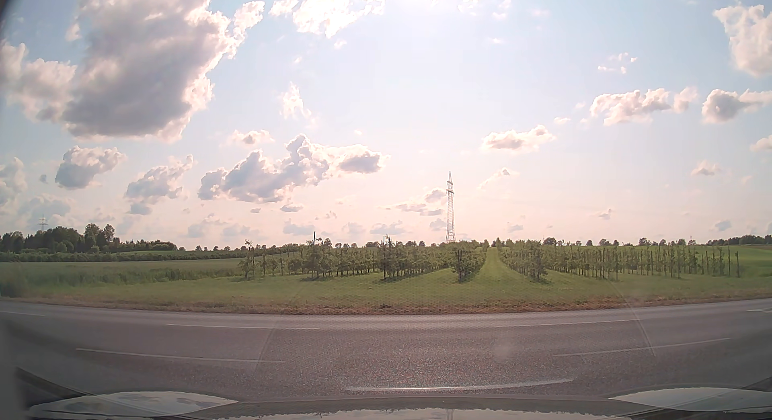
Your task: Follow the waypoints while adhering to traffic rules and regulations
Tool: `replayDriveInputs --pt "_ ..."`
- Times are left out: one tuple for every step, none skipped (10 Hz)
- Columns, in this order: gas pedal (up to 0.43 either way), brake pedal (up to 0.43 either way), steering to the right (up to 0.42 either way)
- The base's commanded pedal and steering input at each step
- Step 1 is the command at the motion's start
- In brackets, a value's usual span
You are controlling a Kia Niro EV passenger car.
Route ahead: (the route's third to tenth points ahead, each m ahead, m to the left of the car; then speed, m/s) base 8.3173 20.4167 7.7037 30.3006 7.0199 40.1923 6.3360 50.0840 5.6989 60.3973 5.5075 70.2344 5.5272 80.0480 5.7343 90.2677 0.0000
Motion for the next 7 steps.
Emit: replayDriveInputs --pt "0.0 0.433 -0.002" --pt "0.0 0.427 -0.002" --pt "0.0 0.433 -0.002" --pt "0.0 0.439 -0.001" --pt "0.0 0.433 -0.002" --pt "0.0 0.433 -0.002" --pt "0.0 0.433 -0.001"
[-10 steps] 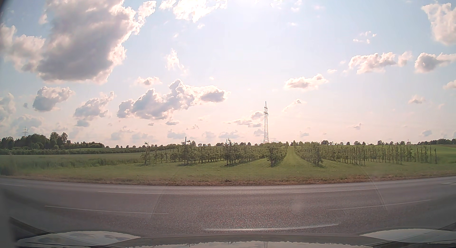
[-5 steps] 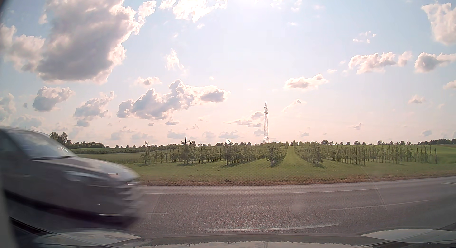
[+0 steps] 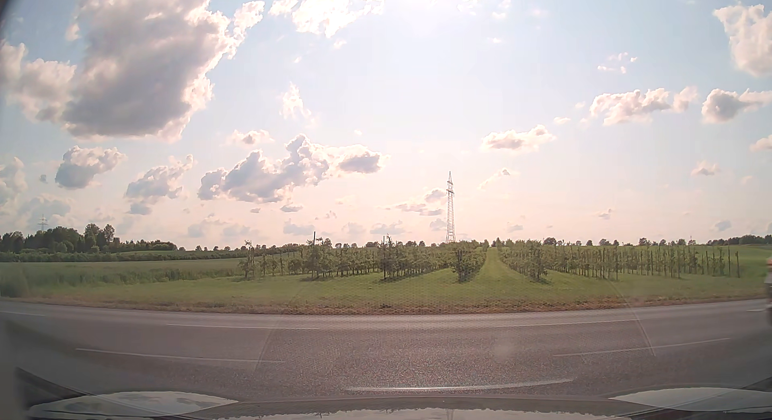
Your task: Follow the waypoints while adhering to traffic rules and regulations
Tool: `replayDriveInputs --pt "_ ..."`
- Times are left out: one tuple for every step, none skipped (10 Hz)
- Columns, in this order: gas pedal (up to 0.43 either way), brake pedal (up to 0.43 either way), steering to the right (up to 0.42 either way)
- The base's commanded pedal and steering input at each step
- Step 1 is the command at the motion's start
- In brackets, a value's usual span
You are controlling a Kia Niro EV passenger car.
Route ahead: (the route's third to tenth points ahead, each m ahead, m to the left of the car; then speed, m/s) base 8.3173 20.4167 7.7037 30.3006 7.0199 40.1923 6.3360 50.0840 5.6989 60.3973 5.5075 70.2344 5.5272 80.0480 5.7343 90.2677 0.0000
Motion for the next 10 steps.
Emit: replayDriveInputs --pt "0.0 0.433 -0.001" --pt "0.0 0.439 -0.001" --pt "0.0 0.433 -0.002" --pt "0.0 0.433 -0.002" --pt "0.0 0.433 -0.002" --pt "0.0 0.433 -0.002" --pt "0.0 0.433 -0.002" --pt "0.0 0.433 -0.001" --pt "0.0 0.433 -0.002" --pt "0.0 0.433 -0.002"
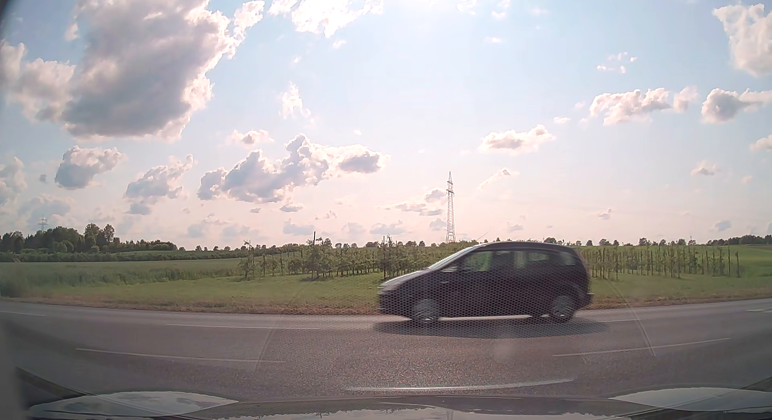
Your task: Follow the waypoints while adhering to traffic rules and regulations
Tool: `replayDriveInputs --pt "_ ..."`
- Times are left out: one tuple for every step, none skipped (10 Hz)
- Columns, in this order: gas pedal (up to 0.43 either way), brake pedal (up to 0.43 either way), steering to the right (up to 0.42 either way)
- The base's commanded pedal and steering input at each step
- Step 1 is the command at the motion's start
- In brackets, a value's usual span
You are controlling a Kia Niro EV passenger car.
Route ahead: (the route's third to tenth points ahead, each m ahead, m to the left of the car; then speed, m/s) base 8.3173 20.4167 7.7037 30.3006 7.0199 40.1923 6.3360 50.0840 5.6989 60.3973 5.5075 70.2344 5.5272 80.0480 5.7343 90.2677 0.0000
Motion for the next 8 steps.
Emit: replayDriveInputs --pt "0.0 0.433 -0.001" --pt "0.0 0.433 -0.002" --pt "0.0 0.433 -0.001" --pt "0.0 0.433 -0.002" --pt "0.0 0.433 -0.001" --pt "0.0 0.433 -0.002" --pt "0.0 0.433 -0.002" --pt "0.0 0.433 -0.002"
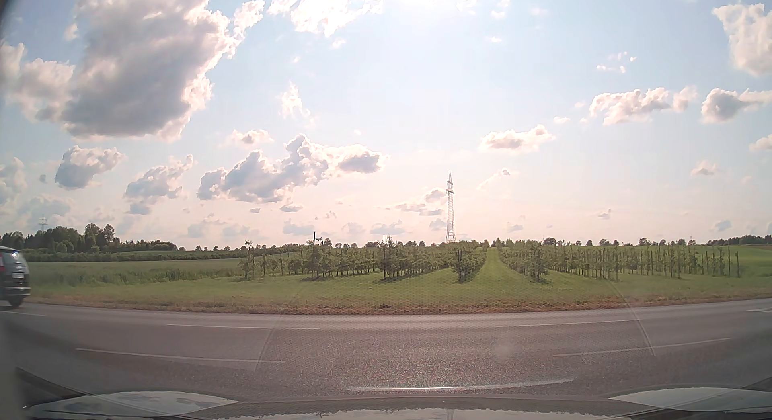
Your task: Follow the waypoints while adhering to traffic rules and regulations
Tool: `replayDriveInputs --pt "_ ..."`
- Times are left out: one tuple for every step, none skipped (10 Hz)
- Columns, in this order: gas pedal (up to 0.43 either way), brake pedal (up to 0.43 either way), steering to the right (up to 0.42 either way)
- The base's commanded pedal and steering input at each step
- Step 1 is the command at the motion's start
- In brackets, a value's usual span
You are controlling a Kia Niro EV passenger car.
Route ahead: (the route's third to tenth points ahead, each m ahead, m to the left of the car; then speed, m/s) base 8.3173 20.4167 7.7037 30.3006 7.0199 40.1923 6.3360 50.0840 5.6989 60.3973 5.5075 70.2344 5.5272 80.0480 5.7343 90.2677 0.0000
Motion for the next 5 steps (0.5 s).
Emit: replayDriveInputs --pt "0.0 0.433 -0.002" --pt "0.0 0.433 -0.002" --pt "0.0 0.433 -0.002" --pt "0.0 0.433 -0.002" --pt "0.0 0.433 -0.002"
